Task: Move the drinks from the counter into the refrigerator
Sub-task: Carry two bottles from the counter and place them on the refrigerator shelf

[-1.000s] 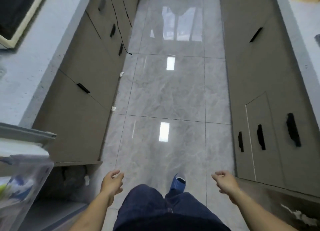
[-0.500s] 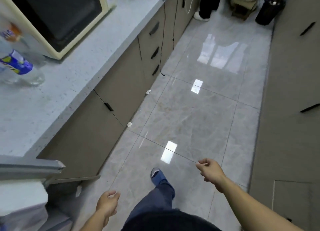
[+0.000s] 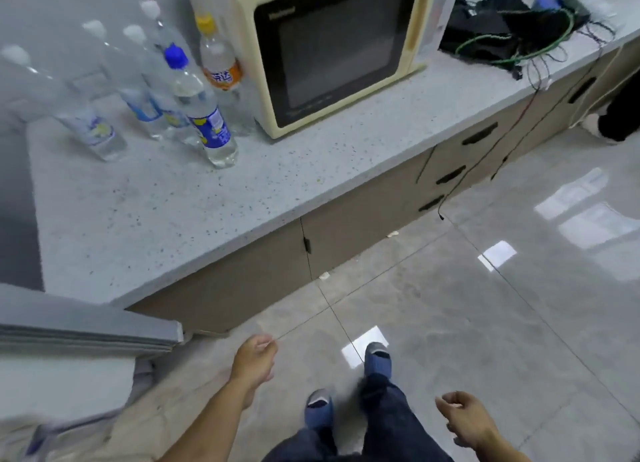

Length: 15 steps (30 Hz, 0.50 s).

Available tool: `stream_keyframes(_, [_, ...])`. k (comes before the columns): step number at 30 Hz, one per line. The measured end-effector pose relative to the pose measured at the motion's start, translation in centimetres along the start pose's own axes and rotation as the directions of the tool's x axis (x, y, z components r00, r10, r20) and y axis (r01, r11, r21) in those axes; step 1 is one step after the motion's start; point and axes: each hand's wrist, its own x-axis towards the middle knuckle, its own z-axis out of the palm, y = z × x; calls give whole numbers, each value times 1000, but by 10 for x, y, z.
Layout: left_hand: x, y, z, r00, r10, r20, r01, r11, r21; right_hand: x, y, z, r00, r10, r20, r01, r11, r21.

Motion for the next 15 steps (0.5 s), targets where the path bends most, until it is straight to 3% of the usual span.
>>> stream_keyframes(4, [-7,6,0,983,-99,-154,81,989,-122,44,-62,-12,995,-88,42,93,988,-120])
stream_keyframes(8, [-6,15,0,951,-152,-270,78,961,-266,78,-149,-4,956,-253,146,277,943,-186])
stream_keyframes(11, [-9,26,-1,919,-156,-362,20,936,-352,74,-218,14,873,-431,229,474,861,-186])
stream_keyframes(15, [-11,55,-9,877,-98,-470,-127,897,-424,29,-311,42,679,-700,222,730,677,-99])
